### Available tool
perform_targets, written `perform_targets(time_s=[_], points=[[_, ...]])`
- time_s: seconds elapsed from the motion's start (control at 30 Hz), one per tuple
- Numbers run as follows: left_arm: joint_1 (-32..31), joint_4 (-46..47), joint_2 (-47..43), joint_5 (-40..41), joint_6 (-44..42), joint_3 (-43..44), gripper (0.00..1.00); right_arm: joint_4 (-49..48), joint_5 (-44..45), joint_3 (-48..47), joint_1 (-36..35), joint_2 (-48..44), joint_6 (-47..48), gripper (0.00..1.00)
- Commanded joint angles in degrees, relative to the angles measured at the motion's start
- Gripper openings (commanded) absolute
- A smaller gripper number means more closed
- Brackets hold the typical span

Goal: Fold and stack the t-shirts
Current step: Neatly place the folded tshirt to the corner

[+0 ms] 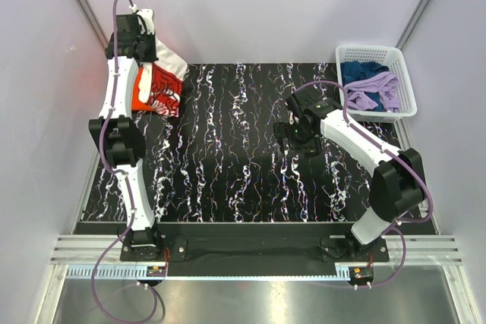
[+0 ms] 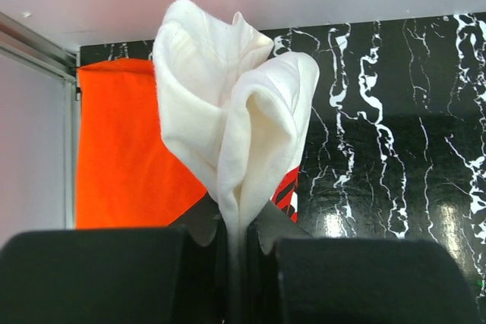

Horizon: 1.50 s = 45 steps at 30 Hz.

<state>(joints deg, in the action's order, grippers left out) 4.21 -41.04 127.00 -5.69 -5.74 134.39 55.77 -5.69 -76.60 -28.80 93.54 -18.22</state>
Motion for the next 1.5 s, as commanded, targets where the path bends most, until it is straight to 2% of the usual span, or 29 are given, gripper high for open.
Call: perform_targets(time_s=[0.0,0.7,1.2,1.27,1.3,1.37,1.4,1.47], points=[[1.76,5.78,-4.83,0.43,-1.38,0.09,0.0,-0.49,-0.99,-1.89,0.41,0.24,0.2,1.0],[5.19,10.45,5.18,-6.87,-0.15,5.01,0.0,0.39,-1.78,-6.81,0.5,6.65,-1.91,1.0],[7.39,20.46,8.52,-3.8,-1.21,0.53,0.0,1.8,-2.48,-10.5,0.5,11.58,-3.23,1.0],[7.66,22.48,9.57,-3.71,-1.47,-0.26,0.05,2.06,-2.48,-10.94,0.5,12.19,-3.32,1.0],[7.66,22.93,10.02,-3.28,-1.56,-0.18,0.17,2.24,-2.48,-11.12,0.5,12.46,-3.4,1.0],[7.83,23.72,11.42,-0.48,-1.91,0.0,0.34,2.68,-2.39,-11.82,0.49,13.33,-3.66,1.0],[7.83,23.9,12.99,4.15,-2.26,0.87,0.37,2.68,-2.57,-11.99,0.5,13.69,-3.75,1.0],[8.1,23.81,14.58,8.83,-3.57,2.97,0.33,2.94,-2.74,-12.26,0.5,14.3,-3.93,1.0]])
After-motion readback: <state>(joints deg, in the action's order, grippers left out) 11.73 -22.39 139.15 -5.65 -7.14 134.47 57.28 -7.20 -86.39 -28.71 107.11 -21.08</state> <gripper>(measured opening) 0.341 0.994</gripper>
